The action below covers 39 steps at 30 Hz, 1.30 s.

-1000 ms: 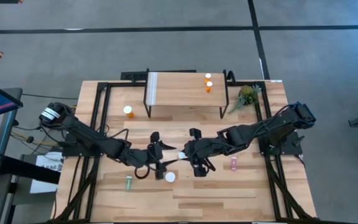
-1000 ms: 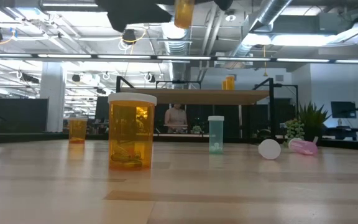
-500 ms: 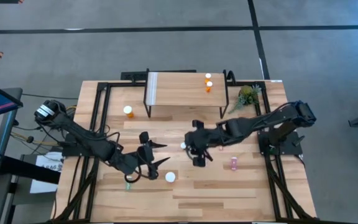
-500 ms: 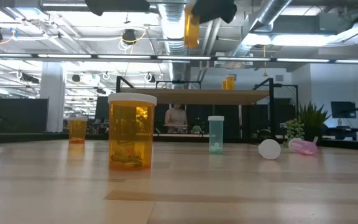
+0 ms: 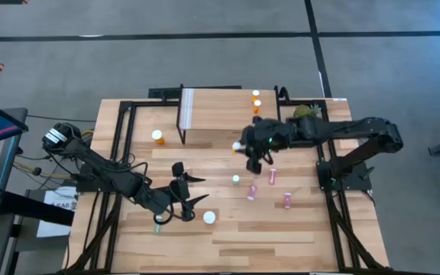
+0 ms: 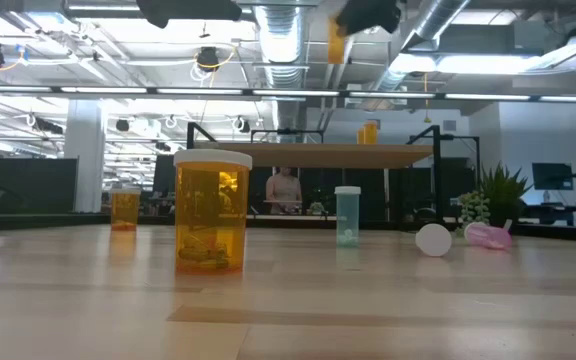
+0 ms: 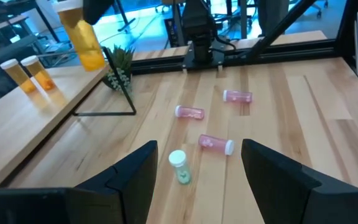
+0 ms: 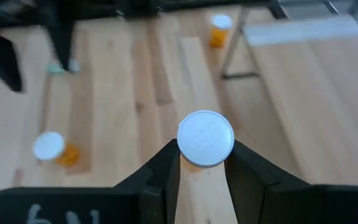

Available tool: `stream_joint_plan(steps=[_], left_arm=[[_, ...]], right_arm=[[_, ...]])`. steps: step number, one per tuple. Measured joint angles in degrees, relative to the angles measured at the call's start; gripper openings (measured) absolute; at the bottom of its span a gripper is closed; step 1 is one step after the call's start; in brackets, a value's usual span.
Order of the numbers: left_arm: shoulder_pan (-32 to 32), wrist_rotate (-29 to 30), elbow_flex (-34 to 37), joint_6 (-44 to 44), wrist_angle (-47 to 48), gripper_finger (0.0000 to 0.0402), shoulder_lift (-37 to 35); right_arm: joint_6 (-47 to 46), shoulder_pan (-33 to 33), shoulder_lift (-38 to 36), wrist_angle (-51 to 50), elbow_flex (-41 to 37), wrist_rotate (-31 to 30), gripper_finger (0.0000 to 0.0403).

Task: Pick and place medicine bottles onto shelf by color
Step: Put the small orange pill bottle on the shelf aligned with the small orange pill bottles

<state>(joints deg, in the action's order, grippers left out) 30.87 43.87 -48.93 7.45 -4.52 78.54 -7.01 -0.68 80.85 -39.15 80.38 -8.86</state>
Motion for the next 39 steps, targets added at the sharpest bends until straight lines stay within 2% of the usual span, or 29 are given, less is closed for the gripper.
stream_joint_plan(steps=[5, 14, 20, 24, 27, 33, 39], left_arm=[[0.0, 0.9, 0.0, 0.0, -0.1, 0.0222, 0.0], [0.0, 1.6, 0.0, -0.3, -0.3, 0.0222, 0.0], [0.0, -0.6, 0.1, -3.6, -7.0, 0.0222, 0.0], [1.6, -3.6, 0.1, -9.0, -15.4, 0.0222, 0.0], [3.3, -4.0, 0.1, -11.8, -18.0, 0.0222, 0.0], [3.9, -3.9, 1.0, -12.3, -19.6, 0.0222, 0.0], [1.4, -4.5, 6.9, -10.3, -23.7, 0.0222, -3.7]], right_arm=[[0.4, 4.3, -3.0, -2.2, -1.1, 0.0, 0.0128], [0.5, 10.7, -13.5, 4.9, -13.7, 0.1, 0.0128], [-1.1, 16.2, -17.9, 8.1, -19.4, 1.1, 0.0128], [-1.2, 17.7, -18.3, 7.5, -20.1, 2.4, 0.0128], [-1.1, 17.7, -18.3, 7.3, -20.1, 2.7, 0.0128], [-0.2, 18.5, -18.0, 9.2, -20.2, 3.0, 0.0128], [-0.2, 22.8, -16.3, 9.4, -20.2, 3.0, 0.0128]])
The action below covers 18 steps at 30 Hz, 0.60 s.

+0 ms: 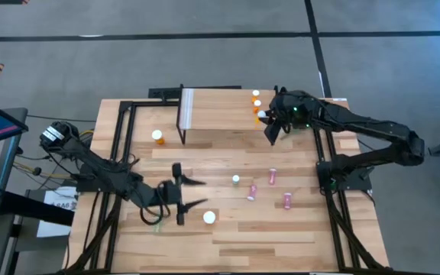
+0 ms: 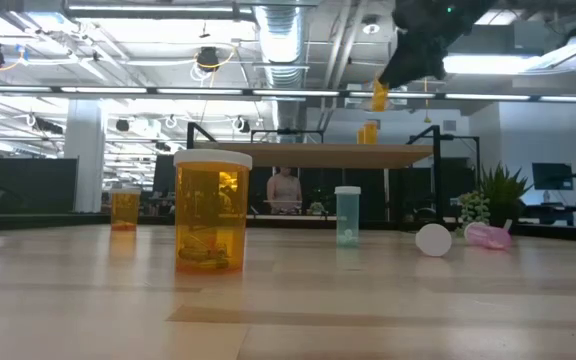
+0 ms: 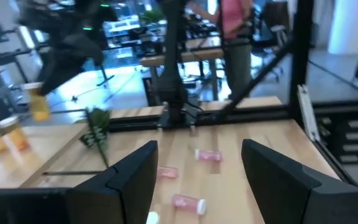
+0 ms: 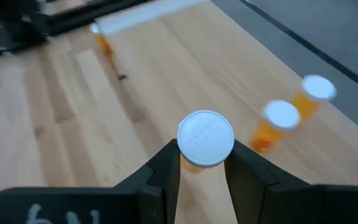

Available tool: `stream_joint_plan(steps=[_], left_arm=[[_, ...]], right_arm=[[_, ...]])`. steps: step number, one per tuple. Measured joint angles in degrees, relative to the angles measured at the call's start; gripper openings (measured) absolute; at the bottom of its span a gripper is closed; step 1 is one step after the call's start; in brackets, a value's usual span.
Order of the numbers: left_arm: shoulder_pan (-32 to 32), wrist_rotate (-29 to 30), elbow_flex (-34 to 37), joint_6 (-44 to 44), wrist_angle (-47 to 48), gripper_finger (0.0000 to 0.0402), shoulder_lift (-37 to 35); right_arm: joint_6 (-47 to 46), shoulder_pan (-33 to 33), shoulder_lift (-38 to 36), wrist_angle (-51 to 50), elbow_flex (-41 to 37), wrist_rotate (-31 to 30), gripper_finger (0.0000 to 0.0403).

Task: Pick and place medicine bottles onto shelf by color
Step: Put the small orange pill bottle on the shelf aligned with the small orange pill bottles

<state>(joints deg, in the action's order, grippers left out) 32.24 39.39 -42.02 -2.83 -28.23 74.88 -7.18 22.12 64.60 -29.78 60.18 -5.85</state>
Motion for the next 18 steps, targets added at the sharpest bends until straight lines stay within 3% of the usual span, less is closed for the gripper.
stream_joint_plan(steps=[8, 18], left_arm=[[-0.6, -0.4, 8.9, 3.1, -6.7, 0.0222, -6.9], [-0.6, -0.5, 9.7, 4.0, -6.9, 0.0222, -7.8]], right_arm=[[0.0, 5.0, 4.6, 0.2, 0.0, 3.2, 0.0128], [0.0, 6.1, 10.1, 0.9, 0.1, 3.4, 0.0128]])
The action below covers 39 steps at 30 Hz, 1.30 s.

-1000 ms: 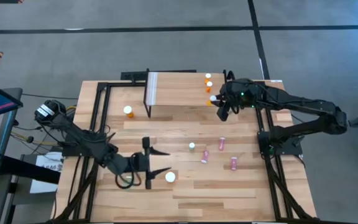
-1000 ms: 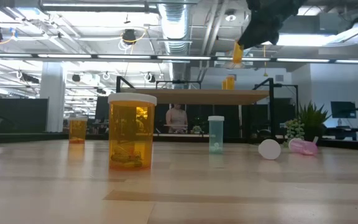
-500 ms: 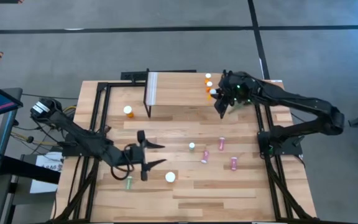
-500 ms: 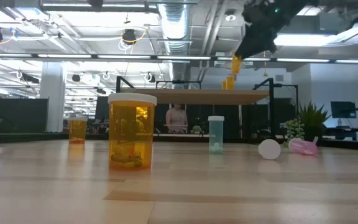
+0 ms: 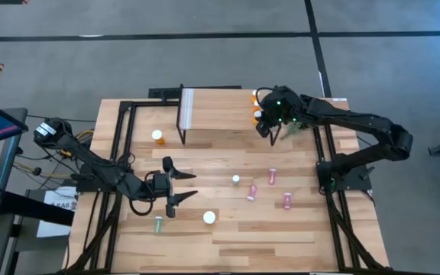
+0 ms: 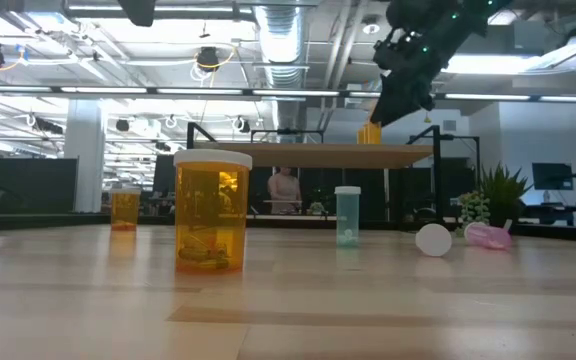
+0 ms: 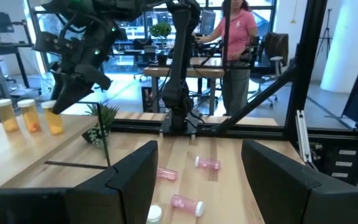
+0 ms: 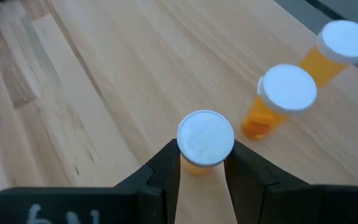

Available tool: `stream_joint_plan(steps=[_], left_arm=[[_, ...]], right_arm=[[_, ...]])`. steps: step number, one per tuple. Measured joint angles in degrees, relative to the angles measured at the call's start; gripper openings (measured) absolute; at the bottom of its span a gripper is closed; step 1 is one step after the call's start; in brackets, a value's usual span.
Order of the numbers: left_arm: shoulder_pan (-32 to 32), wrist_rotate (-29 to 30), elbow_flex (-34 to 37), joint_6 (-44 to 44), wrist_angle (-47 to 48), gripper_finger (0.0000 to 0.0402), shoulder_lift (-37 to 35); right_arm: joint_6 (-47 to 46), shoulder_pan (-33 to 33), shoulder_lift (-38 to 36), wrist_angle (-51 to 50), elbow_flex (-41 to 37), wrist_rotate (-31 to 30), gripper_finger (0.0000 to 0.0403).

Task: Pick and place medicine bottles onto shelf by color
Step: Put the small orange pill bottle on the shelf aligned with the small orange pill bottles

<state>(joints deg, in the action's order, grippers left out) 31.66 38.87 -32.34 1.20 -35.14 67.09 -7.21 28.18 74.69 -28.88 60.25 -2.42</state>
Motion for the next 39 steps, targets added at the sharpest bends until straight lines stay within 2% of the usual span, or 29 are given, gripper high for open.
stream_joint_plan(steps=[7, 27, 39], left_arm=[[0.0, 0.0, 0.0, 0.2, 0.0, 0.0222, 0.0], [0.0, -0.5, 0.0, 1.1, 0.1, 0.0222, 0.0], [0.0, -1.1, 0.0, 1.2, 0.1, 0.0222, 0.0]], right_arm=[[0.2, 0.0, 1.4, 0.5, 0.1, 0.0, 0.0128], [0.2, 0.0, -0.5, -1.9, 0.0, -0.1, 0.0129], [-0.3, 0.0, -0.5, 0.5, -0.1, -0.1, 0.0175]])
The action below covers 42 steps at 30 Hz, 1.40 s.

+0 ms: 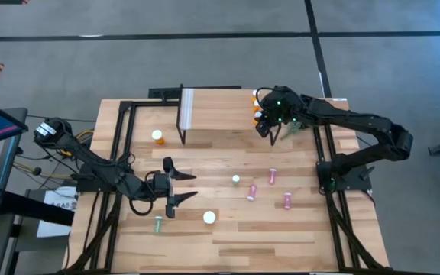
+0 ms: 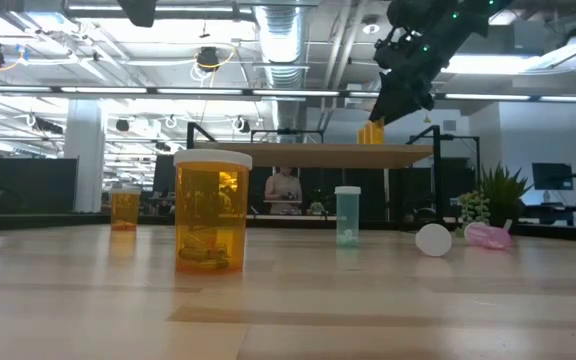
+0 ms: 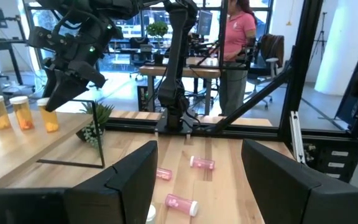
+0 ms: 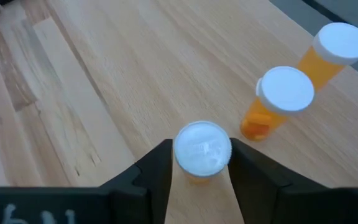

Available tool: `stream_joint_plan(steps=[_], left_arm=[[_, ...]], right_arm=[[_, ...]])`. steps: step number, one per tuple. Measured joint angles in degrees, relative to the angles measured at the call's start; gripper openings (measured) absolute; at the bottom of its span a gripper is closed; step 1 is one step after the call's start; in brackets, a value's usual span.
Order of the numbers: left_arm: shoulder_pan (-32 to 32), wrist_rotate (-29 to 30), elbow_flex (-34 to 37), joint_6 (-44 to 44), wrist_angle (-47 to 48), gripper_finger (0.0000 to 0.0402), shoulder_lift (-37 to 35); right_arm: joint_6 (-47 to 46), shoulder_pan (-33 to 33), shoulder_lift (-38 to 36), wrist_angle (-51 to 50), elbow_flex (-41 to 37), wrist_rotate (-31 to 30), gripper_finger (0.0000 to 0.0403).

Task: Pick and place medicine bottles onto shelf by color
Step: Put the small orange pill bottle on the shelf aligned with the small orange pill bottles, then put the bottom big orange pill bottle on the shelf

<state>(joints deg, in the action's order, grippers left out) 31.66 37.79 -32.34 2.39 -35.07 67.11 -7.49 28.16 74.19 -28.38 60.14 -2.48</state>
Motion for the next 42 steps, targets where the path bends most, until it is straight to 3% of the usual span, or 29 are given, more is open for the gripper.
stream_joint_plan(steps=[16, 31, 37, 42], left_arm=[[0.0, -0.2, 0.0, 0.2, 0.1, 0.0222, 0.0], [0.0, -0.2, 0.0, 1.1, 1.5, 0.0222, 0.0], [-0.5, 0.0, 0.0, 2.3, 2.3, 0.0222, 0.0], [-1.3, 0.2, 0.0, 4.7, 4.6, 0.0222, 0.0]], right_arm=[[-0.6, 0.0, -0.1, 0.0, 0.0, 0.9, 0.0248], [-1.9, -0.4, -11.2, -4.3, 0.1, 1.1, 0.0251], [-2.6, -5.6, -17.0, -7.0, 0.1, 1.2, 0.0250], [-7.2, -14.3, -20.4, -8.8, 0.1, 1.2, 0.0250]])
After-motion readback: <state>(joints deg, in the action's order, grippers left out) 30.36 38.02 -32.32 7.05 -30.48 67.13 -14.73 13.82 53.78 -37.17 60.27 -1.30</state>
